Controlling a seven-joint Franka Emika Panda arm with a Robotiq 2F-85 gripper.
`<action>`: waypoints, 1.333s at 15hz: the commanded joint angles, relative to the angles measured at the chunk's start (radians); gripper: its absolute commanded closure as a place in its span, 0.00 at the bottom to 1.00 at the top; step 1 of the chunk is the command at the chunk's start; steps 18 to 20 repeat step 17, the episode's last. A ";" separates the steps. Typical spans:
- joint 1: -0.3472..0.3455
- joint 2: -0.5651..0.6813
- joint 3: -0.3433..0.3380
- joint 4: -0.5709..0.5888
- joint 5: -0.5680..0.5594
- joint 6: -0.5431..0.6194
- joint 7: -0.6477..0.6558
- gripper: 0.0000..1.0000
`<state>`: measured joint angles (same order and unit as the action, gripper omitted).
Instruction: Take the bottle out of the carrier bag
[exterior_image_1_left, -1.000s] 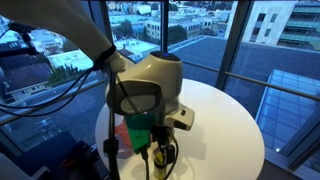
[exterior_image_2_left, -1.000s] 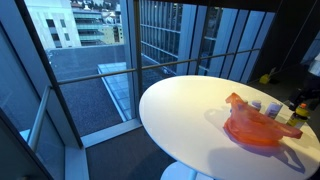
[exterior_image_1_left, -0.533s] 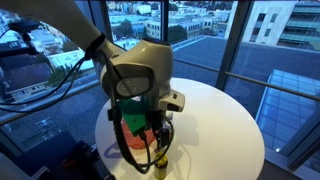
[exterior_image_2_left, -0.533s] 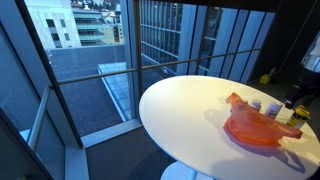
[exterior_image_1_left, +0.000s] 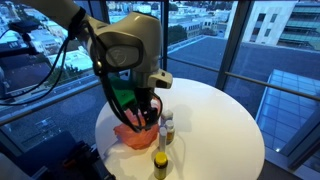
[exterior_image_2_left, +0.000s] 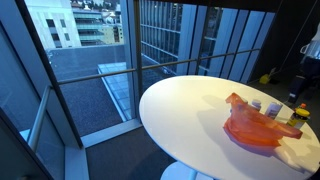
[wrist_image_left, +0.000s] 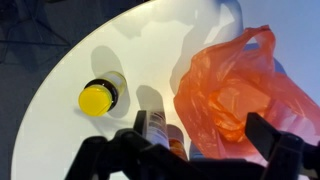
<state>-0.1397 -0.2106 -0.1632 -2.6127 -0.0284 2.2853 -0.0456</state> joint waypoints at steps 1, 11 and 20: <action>0.026 -0.075 0.022 0.032 0.025 -0.138 -0.039 0.00; 0.069 -0.136 0.067 0.105 0.011 -0.328 -0.020 0.00; 0.064 -0.128 0.070 0.088 0.003 -0.302 -0.004 0.00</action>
